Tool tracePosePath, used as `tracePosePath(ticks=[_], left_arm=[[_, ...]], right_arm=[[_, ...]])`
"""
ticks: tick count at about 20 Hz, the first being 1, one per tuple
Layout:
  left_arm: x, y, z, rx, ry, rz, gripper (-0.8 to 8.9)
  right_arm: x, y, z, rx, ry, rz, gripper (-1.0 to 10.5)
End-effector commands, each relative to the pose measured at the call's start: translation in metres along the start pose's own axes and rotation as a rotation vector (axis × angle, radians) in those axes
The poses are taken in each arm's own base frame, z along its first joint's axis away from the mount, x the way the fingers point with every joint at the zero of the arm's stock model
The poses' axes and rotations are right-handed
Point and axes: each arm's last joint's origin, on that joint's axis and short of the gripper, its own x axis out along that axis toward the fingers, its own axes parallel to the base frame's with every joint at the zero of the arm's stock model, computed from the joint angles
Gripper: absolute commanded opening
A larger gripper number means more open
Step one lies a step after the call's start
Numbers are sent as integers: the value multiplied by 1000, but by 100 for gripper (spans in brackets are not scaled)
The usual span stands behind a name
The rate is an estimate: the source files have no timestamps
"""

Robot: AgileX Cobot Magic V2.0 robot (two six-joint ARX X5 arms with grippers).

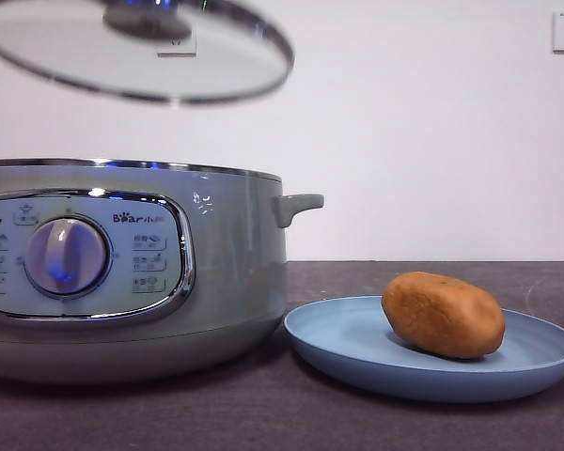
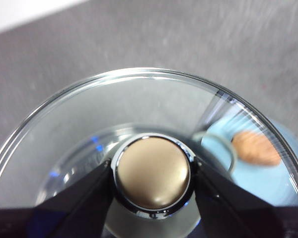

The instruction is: Take the potato out from the steamer,put the potato on the plate,close the lid

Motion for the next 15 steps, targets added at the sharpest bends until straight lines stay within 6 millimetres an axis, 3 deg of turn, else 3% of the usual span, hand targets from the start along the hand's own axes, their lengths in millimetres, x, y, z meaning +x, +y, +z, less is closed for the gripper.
tracePosePath(ticks=[1,9,15], left_arm=[[7,0,-4,-7,-42,-2,-9],[41,-2,-40,-25,43,17,-9],[56,-5,-62,-23,112,51,-9]], right_arm=[[-1,0,0,-4,7,-3,-11],[-1,0,-2,-5,26,-4,-11],[-1,0,-2,-5,27,-4,-11]])
